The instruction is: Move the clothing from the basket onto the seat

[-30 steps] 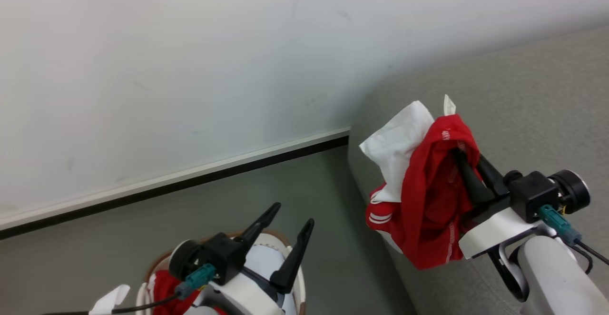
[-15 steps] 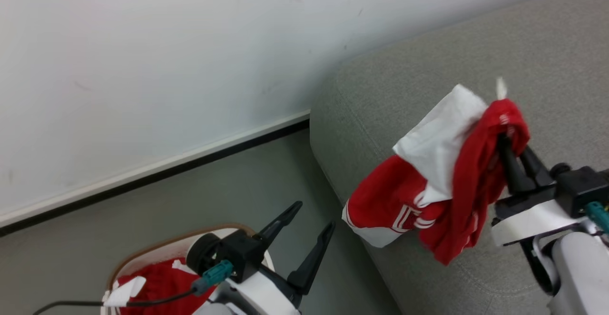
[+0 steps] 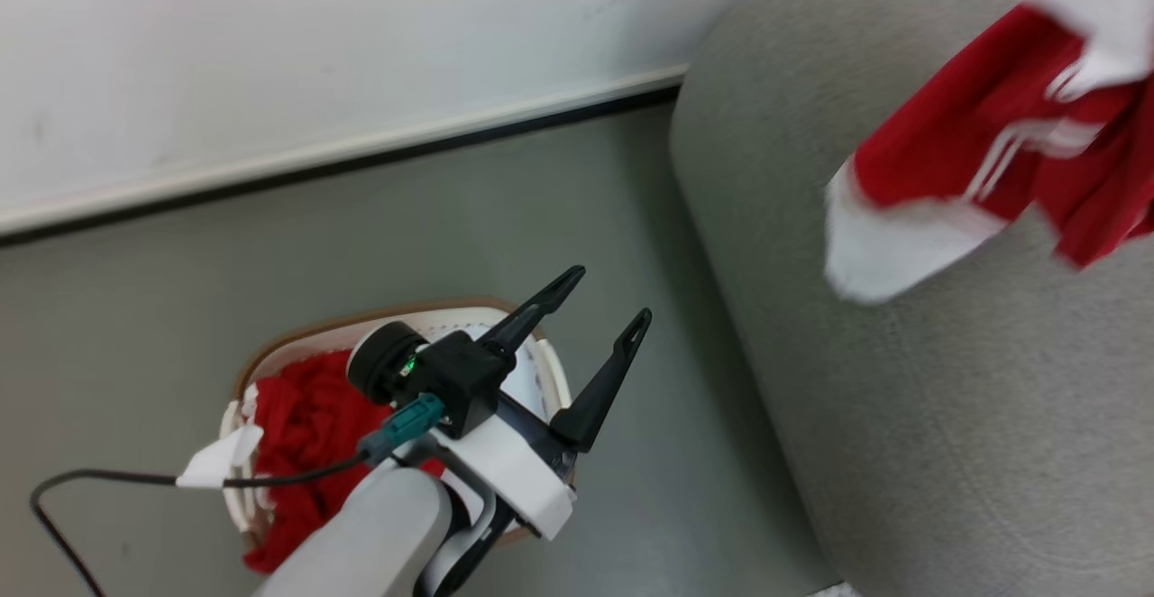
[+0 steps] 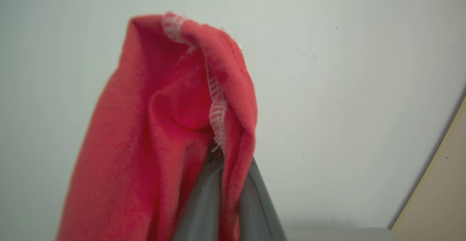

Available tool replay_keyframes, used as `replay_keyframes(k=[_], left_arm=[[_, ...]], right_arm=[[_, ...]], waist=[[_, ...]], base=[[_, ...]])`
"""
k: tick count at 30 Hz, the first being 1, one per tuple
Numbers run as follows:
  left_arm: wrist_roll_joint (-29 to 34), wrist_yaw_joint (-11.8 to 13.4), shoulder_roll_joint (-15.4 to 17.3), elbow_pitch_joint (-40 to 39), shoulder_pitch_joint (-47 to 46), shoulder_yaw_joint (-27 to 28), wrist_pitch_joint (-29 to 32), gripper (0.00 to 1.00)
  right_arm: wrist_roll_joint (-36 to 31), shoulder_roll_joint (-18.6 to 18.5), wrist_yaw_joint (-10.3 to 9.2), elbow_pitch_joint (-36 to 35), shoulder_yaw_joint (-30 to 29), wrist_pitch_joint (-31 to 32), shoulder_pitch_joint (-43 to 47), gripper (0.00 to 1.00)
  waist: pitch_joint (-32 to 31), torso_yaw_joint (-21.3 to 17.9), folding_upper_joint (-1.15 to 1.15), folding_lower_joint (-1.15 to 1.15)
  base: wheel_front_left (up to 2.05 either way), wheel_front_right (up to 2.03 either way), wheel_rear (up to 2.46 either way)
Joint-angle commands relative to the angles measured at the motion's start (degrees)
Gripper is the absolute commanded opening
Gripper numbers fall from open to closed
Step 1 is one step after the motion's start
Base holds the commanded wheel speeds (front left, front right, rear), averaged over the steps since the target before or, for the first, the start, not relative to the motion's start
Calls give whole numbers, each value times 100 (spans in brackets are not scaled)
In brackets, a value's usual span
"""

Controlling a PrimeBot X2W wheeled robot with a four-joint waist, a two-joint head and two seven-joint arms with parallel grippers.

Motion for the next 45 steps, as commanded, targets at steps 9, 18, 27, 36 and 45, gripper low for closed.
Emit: replay_keyframes(k=[9, 18, 27, 36, 45], left_arm=[[105, -88, -210, 223, -537, 1, -207, 100], [84, -92, -327, 288, -749, 37, -342, 100], [8, -62, -344, 507, -612, 74, -416, 100], [-192, 111, -349, 706, -13, 350, -498, 100], [-351, 296, -244, 681, 980, 743, -493, 100]], right_arm=[[-1338, -883, -14, 1009, -2000, 122, -2012, 0], [-2512, -529, -14, 1746, -3598, 166, -1829, 0], [-3275, 31, -14, 2504, -4571, 61, -1392, 100], [-3630, 285, -14, 3058, -4364, -37, -791, 100], [-2953, 879, -14, 1964, -3237, -42, 712, 100]], waist=[[1130, 1165, 0, -1], [1722, 1527, 0, -1], [1645, 1520, 0, -1], [537, 1189, 0, -1], [-597, 1059, 0, -1]], base=[[0, 0, 0], [0, 0, 0], [0, 0, 0], [0, 0, 0], [0, 0, 0]])
